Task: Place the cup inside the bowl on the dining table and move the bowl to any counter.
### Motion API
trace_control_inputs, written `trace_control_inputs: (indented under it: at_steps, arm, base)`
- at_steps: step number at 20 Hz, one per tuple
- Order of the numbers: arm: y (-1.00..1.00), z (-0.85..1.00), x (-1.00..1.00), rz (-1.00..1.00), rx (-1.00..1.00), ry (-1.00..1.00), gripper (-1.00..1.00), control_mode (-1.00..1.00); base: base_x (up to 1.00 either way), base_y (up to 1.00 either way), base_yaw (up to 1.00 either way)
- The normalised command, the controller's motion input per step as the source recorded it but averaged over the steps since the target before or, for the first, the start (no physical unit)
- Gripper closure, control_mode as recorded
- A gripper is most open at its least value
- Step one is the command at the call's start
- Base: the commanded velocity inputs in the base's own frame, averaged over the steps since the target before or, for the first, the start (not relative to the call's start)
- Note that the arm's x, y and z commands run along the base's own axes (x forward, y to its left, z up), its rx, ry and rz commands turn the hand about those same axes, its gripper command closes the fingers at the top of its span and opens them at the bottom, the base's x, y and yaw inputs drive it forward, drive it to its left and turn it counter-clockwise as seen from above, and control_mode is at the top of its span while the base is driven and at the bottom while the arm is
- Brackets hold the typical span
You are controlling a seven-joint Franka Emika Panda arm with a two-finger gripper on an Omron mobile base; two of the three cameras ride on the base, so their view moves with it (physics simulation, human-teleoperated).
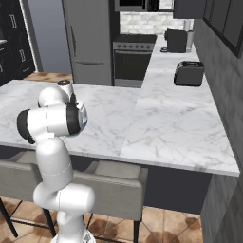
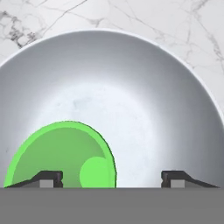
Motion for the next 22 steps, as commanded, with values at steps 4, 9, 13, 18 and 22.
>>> trace_control_inputs:
  at_steps: [4, 9, 13, 18, 22]
  arm:
    - [0.01, 0.06, -0.18, 0.00, 0.00, -0.03, -1.00, -1.00]
    - [0.00, 0.33, -0.32, 0.00, 0.01, -0.07, -1.00, -1.00]
    - [0.00, 0.29, -0.28, 0.00, 0.01, -0.01, -1.00, -1.00]
    - [-0.40, 0.03, -0.25, 0.00, 0.01, 0.00, -1.00, -1.00]
    - [-0.70, 0.00, -0.08, 0.00, 0.06, 0.00, -1.00, -1.00]
  base:
    - [0.00, 0.00, 0.00]
    - [0.00, 0.00, 0.00]
    - [0.00, 0.00, 0.00]
    - [0.00, 0.00, 0.00]
    - [0.00, 0.00, 0.00]
